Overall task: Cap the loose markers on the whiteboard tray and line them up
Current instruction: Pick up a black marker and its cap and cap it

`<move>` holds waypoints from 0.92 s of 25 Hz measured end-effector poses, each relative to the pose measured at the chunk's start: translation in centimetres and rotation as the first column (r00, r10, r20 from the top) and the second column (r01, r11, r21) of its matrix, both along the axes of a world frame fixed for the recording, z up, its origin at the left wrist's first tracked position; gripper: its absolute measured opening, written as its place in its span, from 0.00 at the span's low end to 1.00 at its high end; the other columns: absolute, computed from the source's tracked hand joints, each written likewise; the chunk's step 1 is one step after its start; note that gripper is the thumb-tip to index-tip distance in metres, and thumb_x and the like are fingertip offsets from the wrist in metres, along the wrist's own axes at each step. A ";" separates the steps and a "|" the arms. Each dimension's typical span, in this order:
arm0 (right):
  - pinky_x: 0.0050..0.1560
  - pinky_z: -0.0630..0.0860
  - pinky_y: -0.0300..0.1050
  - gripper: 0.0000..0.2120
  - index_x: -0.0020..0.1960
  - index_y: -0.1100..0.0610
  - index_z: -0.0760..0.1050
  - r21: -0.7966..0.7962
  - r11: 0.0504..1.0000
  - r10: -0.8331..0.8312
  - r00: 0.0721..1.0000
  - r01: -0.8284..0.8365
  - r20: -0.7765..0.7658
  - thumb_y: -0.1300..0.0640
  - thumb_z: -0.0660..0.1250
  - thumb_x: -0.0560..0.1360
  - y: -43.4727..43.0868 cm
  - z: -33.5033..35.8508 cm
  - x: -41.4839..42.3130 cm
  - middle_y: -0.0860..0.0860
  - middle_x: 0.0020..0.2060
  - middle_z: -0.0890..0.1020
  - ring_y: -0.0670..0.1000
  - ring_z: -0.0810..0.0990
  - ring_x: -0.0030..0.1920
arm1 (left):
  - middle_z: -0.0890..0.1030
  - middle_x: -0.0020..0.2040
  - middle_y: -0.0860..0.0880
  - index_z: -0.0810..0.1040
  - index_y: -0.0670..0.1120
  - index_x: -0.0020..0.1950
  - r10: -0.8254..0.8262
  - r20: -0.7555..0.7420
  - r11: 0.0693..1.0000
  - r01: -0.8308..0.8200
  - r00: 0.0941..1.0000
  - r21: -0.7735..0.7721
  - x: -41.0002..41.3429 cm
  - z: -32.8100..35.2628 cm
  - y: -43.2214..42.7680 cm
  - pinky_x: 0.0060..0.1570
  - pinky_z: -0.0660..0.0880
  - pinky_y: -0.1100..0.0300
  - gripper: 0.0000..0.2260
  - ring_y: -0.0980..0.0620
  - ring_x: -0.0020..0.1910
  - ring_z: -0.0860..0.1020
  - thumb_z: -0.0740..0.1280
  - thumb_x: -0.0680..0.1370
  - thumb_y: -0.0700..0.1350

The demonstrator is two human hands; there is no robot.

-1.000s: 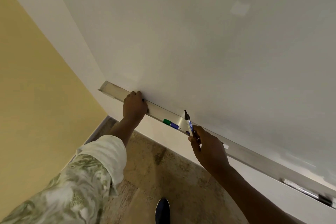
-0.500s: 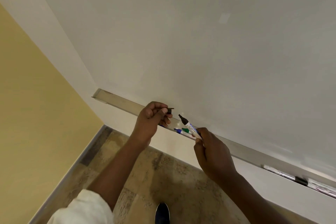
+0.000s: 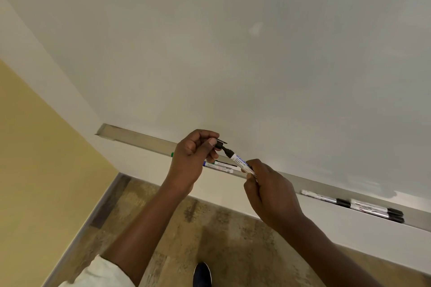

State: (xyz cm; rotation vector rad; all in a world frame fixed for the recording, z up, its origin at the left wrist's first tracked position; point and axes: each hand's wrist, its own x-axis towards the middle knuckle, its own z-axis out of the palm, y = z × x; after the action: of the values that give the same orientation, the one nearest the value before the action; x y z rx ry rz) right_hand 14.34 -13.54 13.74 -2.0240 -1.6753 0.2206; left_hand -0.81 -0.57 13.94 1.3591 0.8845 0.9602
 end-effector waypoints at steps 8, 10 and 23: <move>0.27 0.57 0.35 0.14 0.51 0.48 0.71 0.017 0.999 -0.030 0.996 0.032 -0.082 0.42 0.52 0.81 -2.1 0.6 1.2 0.40 0.30 0.69 0.42 0.70 0.28 | 0.84 0.39 0.44 0.82 0.41 0.48 -0.022 0.211 0.983 0.059 0.977 -0.173 3.0 0.1 -3.1 0.34 0.78 0.58 0.11 0.49 0.34 0.79 0.62 0.82 0.44; 0.26 0.58 0.36 0.16 0.50 0.48 0.72 0.022 0.999 -0.033 0.991 0.037 -0.133 0.40 0.52 0.80 -2.2 0.7 1.2 0.40 0.29 0.70 0.43 0.71 0.28 | 0.83 0.41 0.44 0.81 0.42 0.46 0.031 0.392 0.916 0.131 0.919 -0.379 4.0 0.0 -3.8 0.36 0.78 0.56 0.13 0.46 0.39 0.79 0.63 0.80 0.50; 0.34 0.69 0.44 0.20 0.65 0.43 0.72 -0.061 0.997 -0.043 0.997 0.039 -0.059 0.42 0.48 0.81 -2.0 -0.3 1.4 0.48 0.44 0.82 0.52 0.81 0.41 | 0.77 0.33 0.39 0.74 0.39 0.32 -0.020 0.597 0.578 0.496 0.802 -0.647 8.7 0.3 -7.4 0.52 0.75 0.49 0.36 0.40 0.42 0.77 0.53 0.69 0.73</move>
State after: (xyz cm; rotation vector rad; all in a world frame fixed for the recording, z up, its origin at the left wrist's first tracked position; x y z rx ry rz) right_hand 15.79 -15.59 13.49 -2.0727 -1.6074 0.3180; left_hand 7.91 -7.99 14.20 0.3765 0.5108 0.5232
